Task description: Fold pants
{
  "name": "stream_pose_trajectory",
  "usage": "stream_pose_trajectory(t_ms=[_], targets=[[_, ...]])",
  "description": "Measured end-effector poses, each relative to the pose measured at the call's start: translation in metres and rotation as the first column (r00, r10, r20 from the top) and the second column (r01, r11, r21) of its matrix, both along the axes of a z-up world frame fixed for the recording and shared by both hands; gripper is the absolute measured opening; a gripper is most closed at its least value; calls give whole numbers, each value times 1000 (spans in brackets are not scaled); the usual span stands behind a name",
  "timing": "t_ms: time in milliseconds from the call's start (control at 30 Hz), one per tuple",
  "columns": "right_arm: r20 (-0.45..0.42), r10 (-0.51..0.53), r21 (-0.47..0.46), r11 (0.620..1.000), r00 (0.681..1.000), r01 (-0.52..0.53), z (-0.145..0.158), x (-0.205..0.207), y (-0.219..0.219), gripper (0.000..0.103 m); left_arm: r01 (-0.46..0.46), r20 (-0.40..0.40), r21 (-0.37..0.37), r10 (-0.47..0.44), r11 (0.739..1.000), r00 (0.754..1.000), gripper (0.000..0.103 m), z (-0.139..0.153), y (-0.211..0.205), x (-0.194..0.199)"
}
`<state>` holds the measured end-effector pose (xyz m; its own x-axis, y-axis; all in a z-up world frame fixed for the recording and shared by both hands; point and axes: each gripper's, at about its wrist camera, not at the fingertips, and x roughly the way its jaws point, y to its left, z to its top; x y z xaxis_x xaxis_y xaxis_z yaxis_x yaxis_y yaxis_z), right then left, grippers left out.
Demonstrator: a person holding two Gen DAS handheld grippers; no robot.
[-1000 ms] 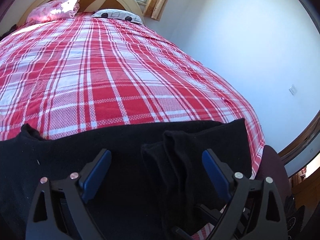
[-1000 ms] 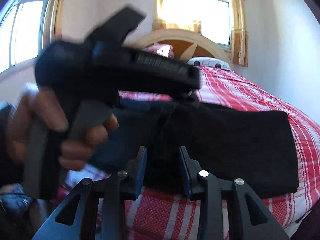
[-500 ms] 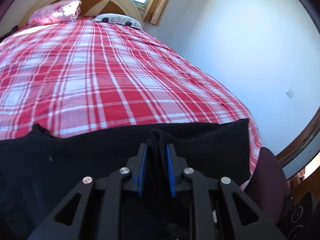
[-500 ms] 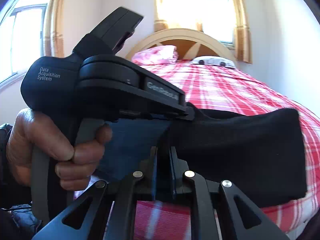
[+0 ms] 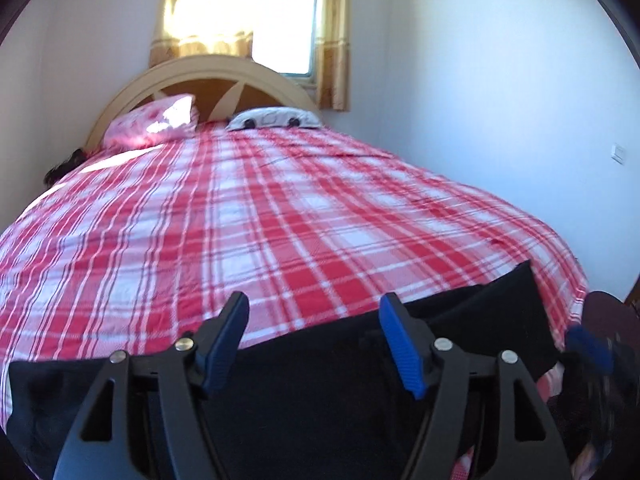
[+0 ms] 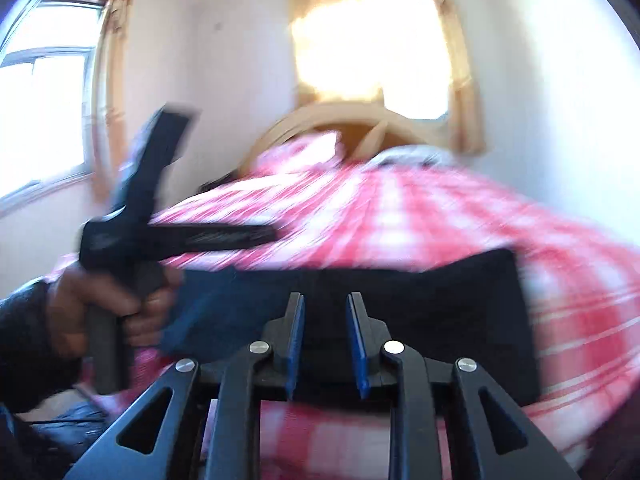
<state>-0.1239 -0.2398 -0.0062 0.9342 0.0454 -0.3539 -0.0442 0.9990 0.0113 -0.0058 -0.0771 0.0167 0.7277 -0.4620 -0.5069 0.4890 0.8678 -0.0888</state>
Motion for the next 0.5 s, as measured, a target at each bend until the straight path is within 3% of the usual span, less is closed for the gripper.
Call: stream_pose_trajectory(t_ms=[67,233,300,333,400,433,500], targets=[[1,-129,-12,992,992,129,11,7,-34,24,55,5,7,-55,998,998,70,0,-18,-7],[-95,-224,157,959,970,237,-2,46,-102,24,165,-19,70,-164,984,986,70,-21,-68,-18],[-128,-237,230,937,963,262,-16,67,-119,24,157,-38,109,-154,981,987,70,-34,-76,-18],[-139,-238,250,931,961,267,-23,61,-118,24,134,-59,128,-127,983,990,70,-42,-76,-14],[-208,-251,284,909,945,304,-48,94,-119,24,71,-115,145,-54,987,992,70,-55,-67,-5],[-234,-252,311,896,939,318,-62,100,-123,24,53,-144,141,-32,989,989,73,-61,-63,0],[-191,-258,371,874,947,313,-74,87,-125,24,40,-187,65,-27,997,982,76,-67,-48,5]])
